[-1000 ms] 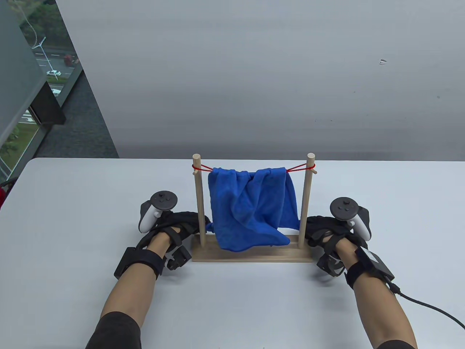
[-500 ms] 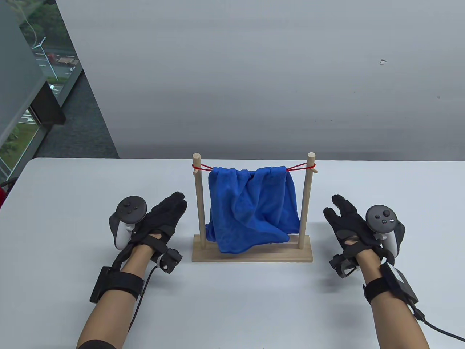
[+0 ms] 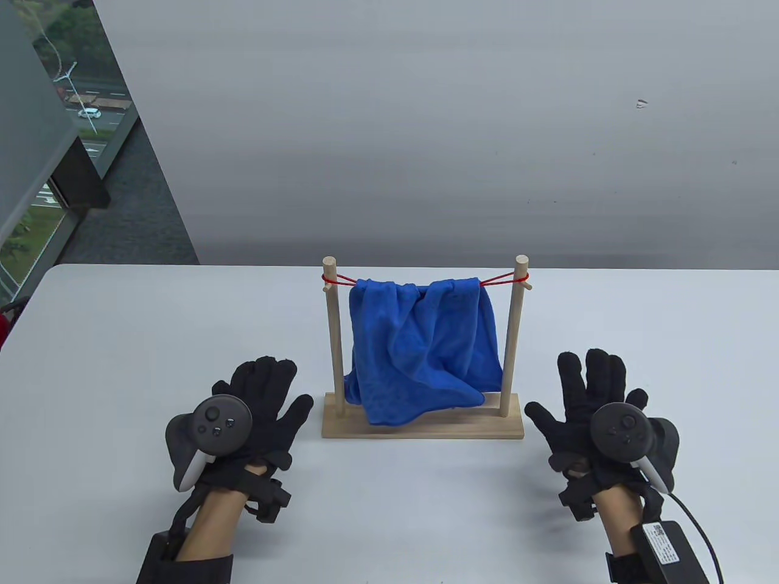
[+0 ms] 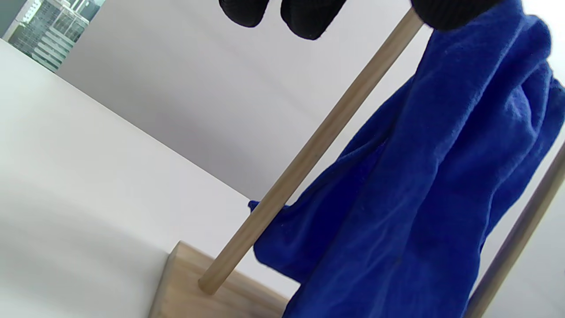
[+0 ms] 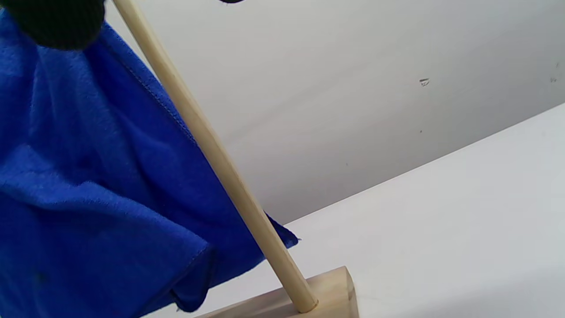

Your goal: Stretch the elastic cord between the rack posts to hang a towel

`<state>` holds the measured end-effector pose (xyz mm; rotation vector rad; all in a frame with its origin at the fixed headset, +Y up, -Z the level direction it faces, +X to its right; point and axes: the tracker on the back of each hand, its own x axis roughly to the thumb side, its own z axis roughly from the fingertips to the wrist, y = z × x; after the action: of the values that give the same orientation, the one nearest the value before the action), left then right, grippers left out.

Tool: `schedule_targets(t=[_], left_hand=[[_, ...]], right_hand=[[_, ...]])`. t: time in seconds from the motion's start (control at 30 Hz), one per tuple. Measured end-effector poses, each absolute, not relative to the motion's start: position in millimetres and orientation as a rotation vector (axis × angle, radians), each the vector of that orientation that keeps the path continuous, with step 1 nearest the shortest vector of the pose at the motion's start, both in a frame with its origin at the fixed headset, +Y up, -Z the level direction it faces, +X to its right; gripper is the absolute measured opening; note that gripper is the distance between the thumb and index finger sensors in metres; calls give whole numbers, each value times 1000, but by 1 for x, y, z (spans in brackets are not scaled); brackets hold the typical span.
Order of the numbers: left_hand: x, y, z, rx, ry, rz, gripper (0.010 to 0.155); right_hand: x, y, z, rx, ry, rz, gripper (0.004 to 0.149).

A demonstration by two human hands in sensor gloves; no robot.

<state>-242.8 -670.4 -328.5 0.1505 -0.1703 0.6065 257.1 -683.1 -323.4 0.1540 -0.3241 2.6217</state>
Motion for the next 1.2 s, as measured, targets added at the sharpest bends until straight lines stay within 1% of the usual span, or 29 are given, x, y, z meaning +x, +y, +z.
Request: schedule_targets(t=[0.1, 0.2, 0.23, 0.33, 0.47, 0.5, 0.6, 0.77, 0.9, 1.07, 1.2], left_hand=[[-240, -677, -318, 155, -165, 526, 80], [-238, -679, -312, 126, -154, 423, 84], [-238, -679, -309, 143, -154, 379, 85], [-237, -680, -303, 157, -157, 291, 91], [-235, -683, -297, 117, -165, 318, 95], [-234, -683, -296, 108, -167, 305, 96], [-233, -682, -294, 121, -166, 299, 98], [-232, -683, -294, 105, -178, 335, 95], [-235, -689, -296, 103, -155, 338, 93], [-238, -695, -300, 64, -128, 349, 92], [-236, -697, -300, 58, -130, 347, 91]], right_hand=[[248, -681, -310, 140, -343, 2744, 92], [241, -682, -300, 116, -360, 2847, 93], [238, -684, -296, 116, -367, 2867, 93], [231, -694, -292, 95, -305, 2925, 93], [225, -701, -292, 74, -240, 2962, 94], [224, -704, -293, 59, -198, 2971, 94], [223, -711, -293, 46, -149, 3006, 92], [223, -717, -295, 39, -137, 3013, 90], [222, -717, -295, 30, -132, 3008, 90], [224, -720, -297, 3, -98, 2997, 91], [226, -722, -297, -9, -72, 2993, 90]])
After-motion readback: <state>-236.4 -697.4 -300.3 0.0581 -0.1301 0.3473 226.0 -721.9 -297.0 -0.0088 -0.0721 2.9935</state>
